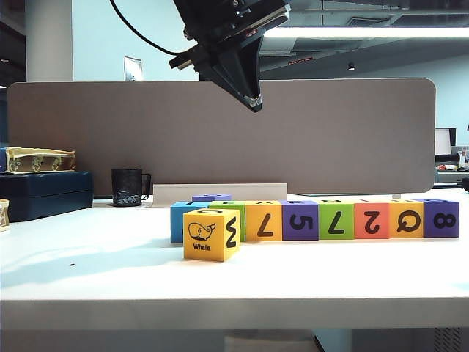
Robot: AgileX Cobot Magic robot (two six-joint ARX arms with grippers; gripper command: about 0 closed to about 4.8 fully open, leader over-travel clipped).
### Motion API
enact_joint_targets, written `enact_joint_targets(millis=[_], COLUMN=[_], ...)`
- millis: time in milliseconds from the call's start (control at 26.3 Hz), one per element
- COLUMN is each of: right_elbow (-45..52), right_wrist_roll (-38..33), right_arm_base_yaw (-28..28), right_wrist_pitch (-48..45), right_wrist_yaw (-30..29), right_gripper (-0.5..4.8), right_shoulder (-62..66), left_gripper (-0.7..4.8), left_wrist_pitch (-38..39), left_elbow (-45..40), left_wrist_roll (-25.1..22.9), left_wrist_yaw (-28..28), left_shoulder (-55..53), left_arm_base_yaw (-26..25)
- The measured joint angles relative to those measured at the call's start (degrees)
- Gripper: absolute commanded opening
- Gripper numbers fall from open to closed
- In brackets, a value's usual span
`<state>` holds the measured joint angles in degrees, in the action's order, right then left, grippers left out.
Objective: Select the appropriate blocks from the scattered letter blocks on the table and arrange them in a row to spell out "LEARNING".
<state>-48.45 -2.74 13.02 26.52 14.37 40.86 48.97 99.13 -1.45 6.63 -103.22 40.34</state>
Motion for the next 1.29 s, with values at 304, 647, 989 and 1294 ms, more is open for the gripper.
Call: enact_joint_targets(millis=[304, 647, 989, 1294], right_elbow=[20.96, 41.40, 48.24, 48.24], right_wrist_roll=[-0.61, -2.97, -4.92, -4.68], right_arm_base_yaw=[-5.29, -7.26, -10.27, -10.95], right_wrist_pitch=[-13.66, -24.72, -24.50, -17.18], right_wrist_yaw=[-0.35, -1.14, -1.14, -1.16], right_gripper=[-0.01, -0.01, -0.01, -0.01], right_shoulder=[-14.88, -32.41, -39.95, -40.35], left_gripper=[-0.05, -0.06, -0.06, -0.06], left_wrist_pitch=[-0.79, -1.53, -1.57, -1.55], left_elbow=[0.00, 0.00, 0.02, 0.00], left_wrist_roll=[0.00, 0.00, 0.00, 0.00], left_wrist_yaw=[0.00, 0.02, 0.00, 0.00], left_shoulder=[0.00, 0.00, 0.00, -0.02], left_arm_base_yaw=[0.00, 0.02, 0.00, 0.00])
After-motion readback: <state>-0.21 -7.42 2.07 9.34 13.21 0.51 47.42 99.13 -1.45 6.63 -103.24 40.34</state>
